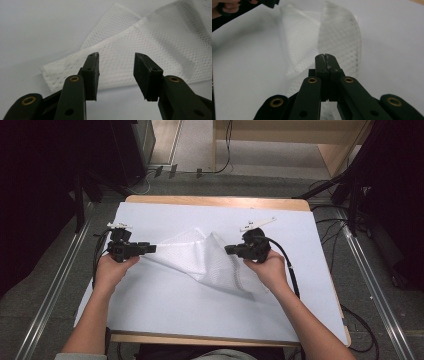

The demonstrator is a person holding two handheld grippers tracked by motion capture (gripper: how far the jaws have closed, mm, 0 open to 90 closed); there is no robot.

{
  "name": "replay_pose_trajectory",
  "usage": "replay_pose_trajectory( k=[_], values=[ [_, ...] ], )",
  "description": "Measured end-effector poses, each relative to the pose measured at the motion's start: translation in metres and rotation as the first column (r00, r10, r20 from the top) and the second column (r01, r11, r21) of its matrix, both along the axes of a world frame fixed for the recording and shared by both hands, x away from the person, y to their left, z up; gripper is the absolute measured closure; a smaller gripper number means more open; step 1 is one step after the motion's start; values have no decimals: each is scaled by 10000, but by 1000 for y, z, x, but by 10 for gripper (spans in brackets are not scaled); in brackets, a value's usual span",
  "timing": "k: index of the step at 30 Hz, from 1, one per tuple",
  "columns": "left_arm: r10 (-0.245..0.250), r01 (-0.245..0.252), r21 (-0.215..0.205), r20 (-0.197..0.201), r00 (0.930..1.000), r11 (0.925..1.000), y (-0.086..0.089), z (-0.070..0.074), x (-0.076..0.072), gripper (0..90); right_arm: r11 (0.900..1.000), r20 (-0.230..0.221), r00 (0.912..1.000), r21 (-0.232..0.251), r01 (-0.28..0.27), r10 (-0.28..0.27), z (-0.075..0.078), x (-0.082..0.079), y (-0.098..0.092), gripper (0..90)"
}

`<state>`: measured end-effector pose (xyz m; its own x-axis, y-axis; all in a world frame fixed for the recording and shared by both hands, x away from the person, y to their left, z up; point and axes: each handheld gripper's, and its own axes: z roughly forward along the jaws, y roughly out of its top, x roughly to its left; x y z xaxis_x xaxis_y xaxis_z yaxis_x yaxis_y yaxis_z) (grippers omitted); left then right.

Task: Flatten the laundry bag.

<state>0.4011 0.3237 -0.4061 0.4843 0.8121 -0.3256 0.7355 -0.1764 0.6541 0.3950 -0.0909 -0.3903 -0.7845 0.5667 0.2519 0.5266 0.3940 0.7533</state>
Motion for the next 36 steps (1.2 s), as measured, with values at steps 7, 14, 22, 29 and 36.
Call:
replay_pose_trajectory(
  k=[7, 14, 22, 29, 36],
  values=[
    [-126, 126, 49, 11, 9999, 9999, -4, 0, 4, 569, 9985, -333, 9980, -71, -536, 534, -13, -26, 11, 900],
    [-249, 248, 155, 79, 9997, 9996, -9, 1, 7, 570, 9937, -607, 9919, -76, -1122, 1116, -21, -45, 24, 900],
    [-364, 363, 255, 2, 9993, 9990, -11, -1, 11, 570, 9861, -778, 9851, -524, -1574, 1531, -30, -65, 33, 892],
    [-456, 457, 262, -50, 9989, 9986, -15, -2, 13, 569, 9885, -156, 9884, -52, -1512, 1511, -11, -70, 25, 824],
    [-713, 713, 90, 64, 9974, 9974, -24, 3, 8, 567, 9961, 257, 9957, -75, -884, 886, 1, -55, 10, 844]
  ],
)
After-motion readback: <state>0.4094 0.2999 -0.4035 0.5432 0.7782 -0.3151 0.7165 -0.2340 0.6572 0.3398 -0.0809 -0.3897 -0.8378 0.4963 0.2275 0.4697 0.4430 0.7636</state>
